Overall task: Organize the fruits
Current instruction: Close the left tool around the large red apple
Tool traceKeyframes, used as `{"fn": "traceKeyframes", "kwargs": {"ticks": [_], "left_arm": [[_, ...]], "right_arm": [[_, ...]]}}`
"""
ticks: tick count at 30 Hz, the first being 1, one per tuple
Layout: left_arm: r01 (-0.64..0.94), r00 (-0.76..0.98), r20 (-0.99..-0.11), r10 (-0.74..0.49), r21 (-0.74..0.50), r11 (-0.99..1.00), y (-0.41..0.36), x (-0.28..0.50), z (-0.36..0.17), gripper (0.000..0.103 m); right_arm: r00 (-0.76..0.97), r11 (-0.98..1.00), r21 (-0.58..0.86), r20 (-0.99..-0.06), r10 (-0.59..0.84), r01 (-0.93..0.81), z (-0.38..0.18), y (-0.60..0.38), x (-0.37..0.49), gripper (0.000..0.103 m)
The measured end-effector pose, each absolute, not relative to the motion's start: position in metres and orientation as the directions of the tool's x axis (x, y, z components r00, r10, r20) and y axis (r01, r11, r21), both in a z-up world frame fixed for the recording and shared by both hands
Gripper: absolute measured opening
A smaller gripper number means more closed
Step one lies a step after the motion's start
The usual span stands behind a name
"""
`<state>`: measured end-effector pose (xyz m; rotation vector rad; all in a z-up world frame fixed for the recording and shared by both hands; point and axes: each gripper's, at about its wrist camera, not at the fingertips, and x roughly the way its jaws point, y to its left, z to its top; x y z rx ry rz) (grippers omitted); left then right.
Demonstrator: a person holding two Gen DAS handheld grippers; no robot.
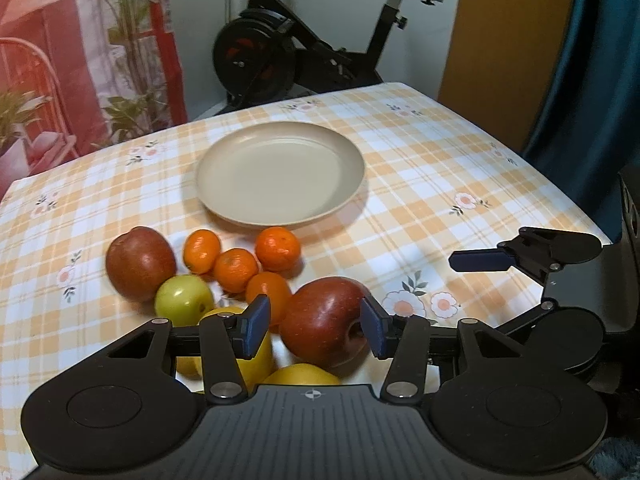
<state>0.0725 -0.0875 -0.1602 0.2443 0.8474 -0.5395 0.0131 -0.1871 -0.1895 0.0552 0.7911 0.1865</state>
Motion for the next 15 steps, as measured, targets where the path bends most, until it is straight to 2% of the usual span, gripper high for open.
{"fn": "traceKeyframes", "kwargs": {"ticks": [8,15], "left_arm": [[0.562,0.515,-0.787,-0.34,0.01,0.827,-0.097,0.083,-0.169,0.048],[0.558,0.477,-0.79,-0.384,-0.065,0.827,-0.094,0.101,-0.168,0.048]], "right_arm": [[0.669,0.979,0.136,-0.715,0.202,-0.151,-0.195,-0.186,0.015,0.088],[0.661,0.976,0.137,-0.72,0.214,-0.168,-0.197,-0.184,0.023,0.086]]}}
